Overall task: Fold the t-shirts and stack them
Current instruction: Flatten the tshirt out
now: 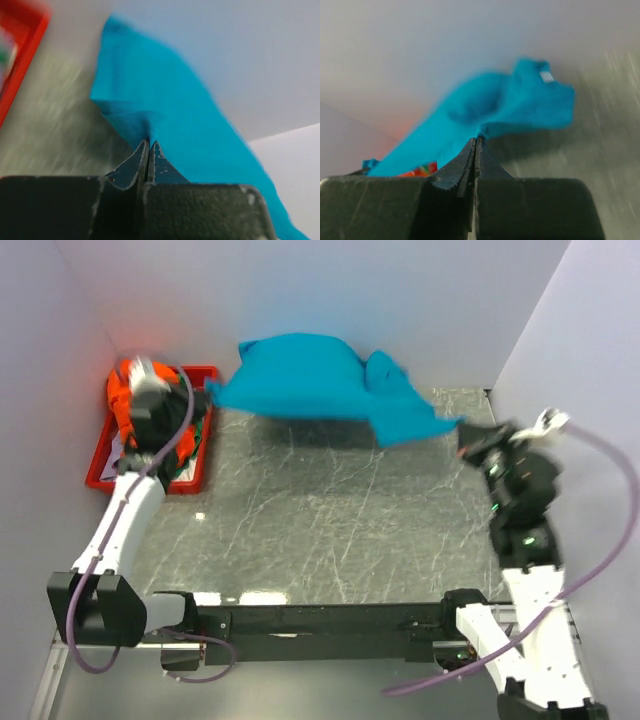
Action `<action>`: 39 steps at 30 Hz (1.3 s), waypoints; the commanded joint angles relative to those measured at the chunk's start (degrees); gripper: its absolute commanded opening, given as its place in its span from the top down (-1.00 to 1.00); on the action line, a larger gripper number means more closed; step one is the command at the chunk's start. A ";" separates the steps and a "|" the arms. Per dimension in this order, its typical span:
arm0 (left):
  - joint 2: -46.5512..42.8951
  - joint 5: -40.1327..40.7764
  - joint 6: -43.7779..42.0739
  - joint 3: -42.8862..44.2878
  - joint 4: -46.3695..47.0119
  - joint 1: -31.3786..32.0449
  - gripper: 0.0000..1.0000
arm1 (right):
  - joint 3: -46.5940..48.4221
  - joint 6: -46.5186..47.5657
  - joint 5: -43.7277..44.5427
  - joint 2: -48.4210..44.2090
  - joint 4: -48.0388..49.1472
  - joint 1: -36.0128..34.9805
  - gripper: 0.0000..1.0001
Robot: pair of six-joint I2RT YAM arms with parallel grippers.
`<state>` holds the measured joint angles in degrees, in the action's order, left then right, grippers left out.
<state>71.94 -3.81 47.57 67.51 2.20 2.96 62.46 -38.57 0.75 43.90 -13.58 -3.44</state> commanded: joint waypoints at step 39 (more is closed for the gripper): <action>-2.19 17.35 11.41 -27.09 -12.12 14.44 0.39 | 2.57 -2.03 2.33 44.68 -4.61 2.74 -0.08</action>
<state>65.82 10.79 59.66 35.48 -10.48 17.23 60.31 -40.60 3.36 83.83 -17.47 -1.69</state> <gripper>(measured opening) 0.307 0.560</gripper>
